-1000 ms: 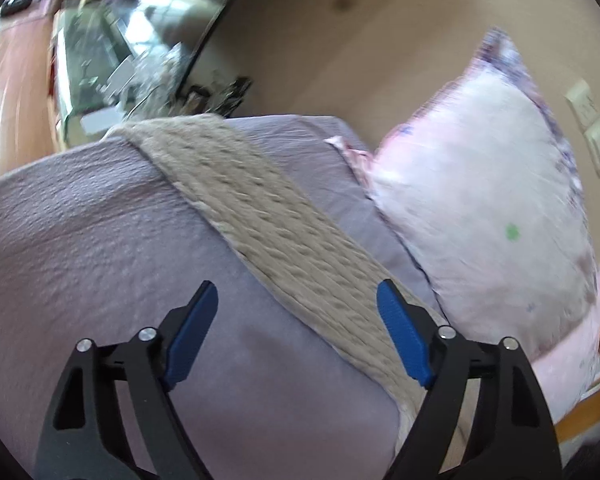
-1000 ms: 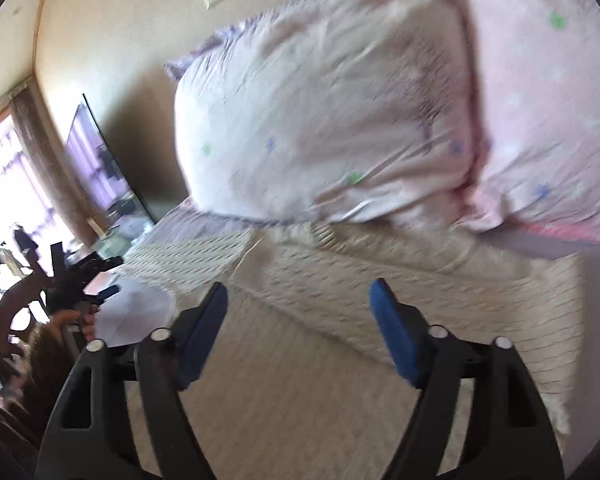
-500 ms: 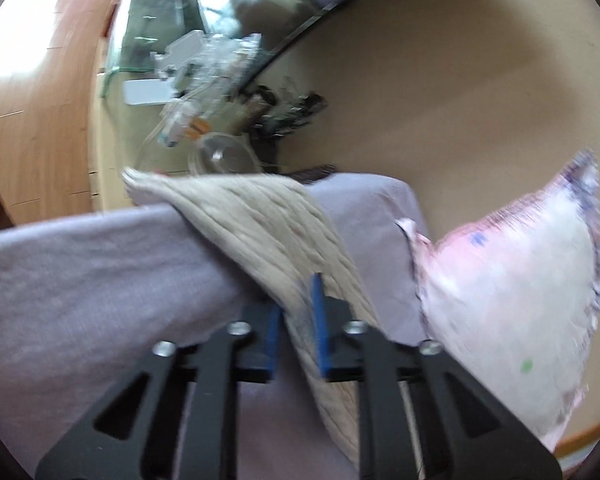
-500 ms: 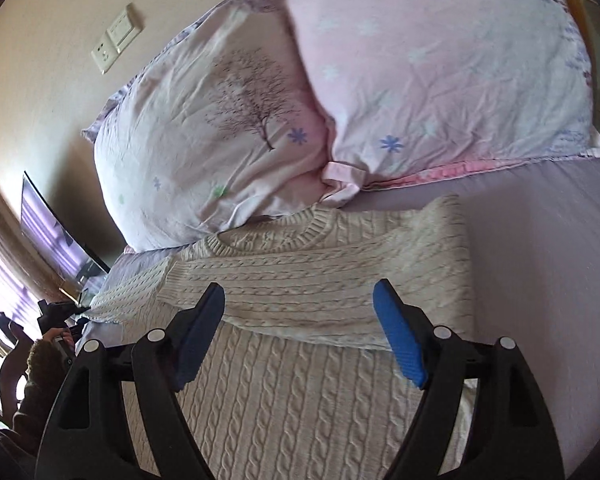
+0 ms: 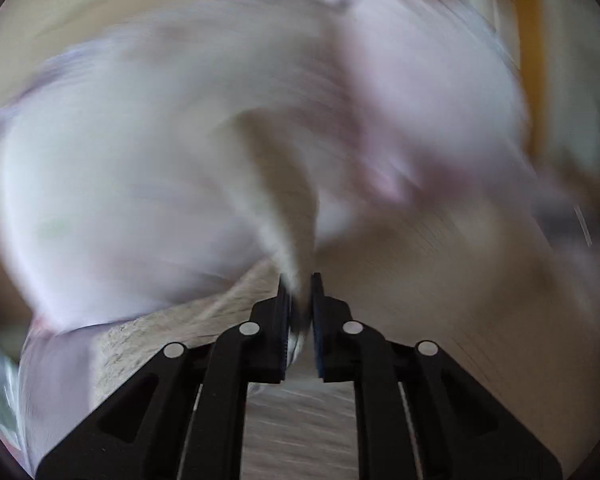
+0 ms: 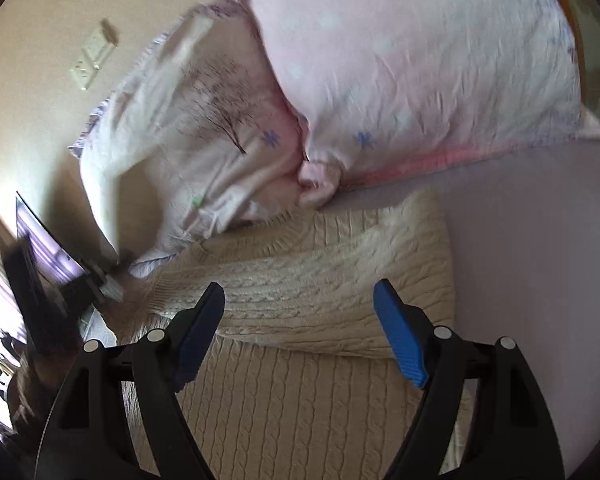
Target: Fold small clothes
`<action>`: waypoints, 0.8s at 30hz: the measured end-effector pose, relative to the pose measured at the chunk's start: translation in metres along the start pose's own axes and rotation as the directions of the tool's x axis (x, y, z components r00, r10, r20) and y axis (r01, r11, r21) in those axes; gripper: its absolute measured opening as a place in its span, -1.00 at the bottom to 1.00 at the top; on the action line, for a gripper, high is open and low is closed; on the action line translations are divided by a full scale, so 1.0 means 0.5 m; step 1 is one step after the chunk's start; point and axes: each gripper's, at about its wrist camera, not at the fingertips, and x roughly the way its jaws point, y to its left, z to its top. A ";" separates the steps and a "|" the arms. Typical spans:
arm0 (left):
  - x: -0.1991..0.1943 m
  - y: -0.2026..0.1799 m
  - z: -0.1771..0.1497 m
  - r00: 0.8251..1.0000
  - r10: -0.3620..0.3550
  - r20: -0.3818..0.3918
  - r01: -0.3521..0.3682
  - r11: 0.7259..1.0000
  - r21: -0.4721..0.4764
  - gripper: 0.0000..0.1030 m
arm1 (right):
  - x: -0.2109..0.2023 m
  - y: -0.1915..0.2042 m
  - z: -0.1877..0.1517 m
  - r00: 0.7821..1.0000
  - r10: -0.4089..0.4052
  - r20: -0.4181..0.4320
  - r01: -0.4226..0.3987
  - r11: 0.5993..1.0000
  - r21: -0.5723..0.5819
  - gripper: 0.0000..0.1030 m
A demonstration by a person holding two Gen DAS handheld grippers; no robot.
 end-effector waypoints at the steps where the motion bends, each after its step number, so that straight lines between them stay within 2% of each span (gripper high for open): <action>1: 0.008 -0.032 -0.010 1.000 -0.018 -0.024 0.019 0.999 0.047 -0.77 | 0.007 -0.008 0.001 1.000 0.001 -0.019 -0.001 1.000 0.023 0.51; 2: 0.004 -0.060 -0.031 0.999 -0.024 -0.039 0.028 0.996 0.083 -0.77 | 0.013 -0.020 0.002 0.999 0.004 -0.043 -0.002 0.999 0.052 0.47; 3: -0.007 -0.059 -0.044 0.999 -0.028 -0.038 0.031 0.997 0.075 -0.75 | 0.019 -0.033 0.002 0.998 0.007 -0.066 -0.002 0.997 0.076 0.29; 4: -0.022 -0.046 -0.057 0.999 -0.038 -0.033 0.039 0.998 0.044 -0.60 | 0.025 -0.040 0.004 0.997 0.005 -0.083 0.002 0.996 0.085 0.20; 5: -0.045 -0.014 -0.074 0.999 -0.044 -0.023 0.043 0.999 -0.019 -0.35 | 0.033 -0.044 0.006 0.995 0.006 -0.097 0.003 0.996 0.088 0.10; 7: -0.083 0.046 -0.108 1.000 -0.019 -0.003 0.019 0.992 -0.121 -0.19 | 0.052 -0.048 0.011 0.992 0.008 -0.126 0.004 0.996 0.094 -0.03; 10: -0.129 0.129 -0.161 0.999 0.043 -0.025 -0.048 0.970 -0.240 -0.14 | 0.098 -0.056 0.019 0.985 -0.008 -0.175 0.031 0.992 0.126 -0.11; 14: -0.160 0.197 -0.228 0.996 0.031 -0.079 -0.057 0.929 -0.366 0.00 | 0.157 -0.078 0.025 0.974 -0.045 -0.222 0.090 0.976 0.197 -0.22; 16: -0.161 0.201 -0.241 0.995 0.027 -0.091 -0.060 0.922 -0.383 0.06 | 0.172 -0.071 0.024 0.975 -0.045 -0.217 0.084 0.981 0.174 -0.46; 17: -0.164 0.202 -0.250 0.995 0.018 -0.094 -0.054 0.918 -0.393 0.08 | 0.181 -0.062 0.024 0.975 -0.054 -0.215 0.085 0.987 0.139 -0.67; 19: -0.166 0.206 -0.264 0.995 0.003 -0.098 -0.044 0.910 -0.413 0.08 | 0.177 -0.051 0.029 0.981 -0.056 -0.187 0.076 0.992 0.105 -0.78; 22: -0.176 0.211 -0.274 0.996 -0.009 -0.087 -0.029 0.906 -0.423 0.14 | 0.094 -0.043 0.056 0.999 -0.022 -0.025 0.025 0.993 0.115 -0.82; 24: -0.179 0.206 -0.276 0.997 -0.007 -0.079 -0.027 0.907 -0.421 0.19 | 0.039 -0.052 0.062 0.995 -0.074 0.062 0.065 0.989 0.129 -0.82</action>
